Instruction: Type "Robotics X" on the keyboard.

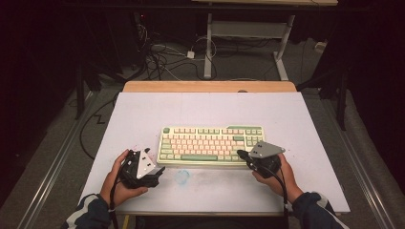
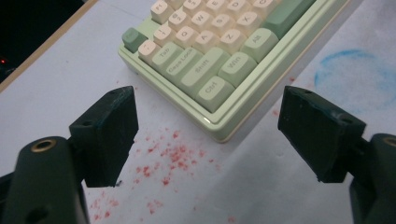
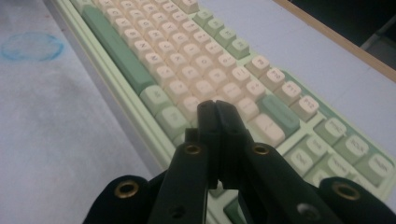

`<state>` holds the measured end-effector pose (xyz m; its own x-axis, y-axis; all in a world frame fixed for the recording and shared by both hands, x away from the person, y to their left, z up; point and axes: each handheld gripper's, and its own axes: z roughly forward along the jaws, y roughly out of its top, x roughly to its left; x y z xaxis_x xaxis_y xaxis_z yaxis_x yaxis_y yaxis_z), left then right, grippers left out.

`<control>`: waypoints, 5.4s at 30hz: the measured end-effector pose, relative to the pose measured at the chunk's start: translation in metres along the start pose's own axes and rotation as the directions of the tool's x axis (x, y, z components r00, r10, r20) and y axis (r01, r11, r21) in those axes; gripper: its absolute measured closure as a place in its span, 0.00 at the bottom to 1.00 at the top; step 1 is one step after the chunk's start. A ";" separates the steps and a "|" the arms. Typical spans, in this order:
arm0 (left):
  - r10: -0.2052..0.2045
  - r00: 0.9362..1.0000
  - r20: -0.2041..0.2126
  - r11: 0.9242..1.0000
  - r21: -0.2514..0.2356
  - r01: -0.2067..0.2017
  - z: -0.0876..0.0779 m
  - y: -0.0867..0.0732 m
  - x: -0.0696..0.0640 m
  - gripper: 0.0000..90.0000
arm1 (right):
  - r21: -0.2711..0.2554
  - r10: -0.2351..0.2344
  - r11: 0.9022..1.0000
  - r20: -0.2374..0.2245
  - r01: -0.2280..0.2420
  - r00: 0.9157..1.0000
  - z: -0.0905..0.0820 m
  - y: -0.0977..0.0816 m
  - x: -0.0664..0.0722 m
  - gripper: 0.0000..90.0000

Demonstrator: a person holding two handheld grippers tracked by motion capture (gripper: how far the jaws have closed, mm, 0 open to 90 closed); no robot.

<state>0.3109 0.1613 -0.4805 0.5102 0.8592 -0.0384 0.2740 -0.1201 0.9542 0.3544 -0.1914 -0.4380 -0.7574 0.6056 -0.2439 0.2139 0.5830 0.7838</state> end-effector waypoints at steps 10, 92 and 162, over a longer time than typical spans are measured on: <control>-0.002 1.000 0.005 1.000 0.017 0.002 0.002 -0.004 -0.002 0.21 | 0.013 -0.034 0.999 -0.025 0.034 0.999 0.042 0.035 -0.001 1.00; 0.015 1.000 0.015 0.997 0.075 -0.016 0.005 -0.010 -0.003 0.21 | -0.090 -0.047 0.995 0.065 0.053 0.997 0.029 0.060 0.000 0.40; -0.090 0.993 0.082 0.992 0.093 0.082 0.016 0.025 -0.002 0.97 | -0.060 0.002 0.998 0.198 0.010 0.980 -0.053 -0.051 0.019 0.25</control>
<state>0.3300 0.1487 -0.4617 0.5483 0.8230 -0.1482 0.3895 -0.0946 0.9162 0.2970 -0.2386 -0.4527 -0.6195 0.7023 -0.3507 0.1685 0.5553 0.8144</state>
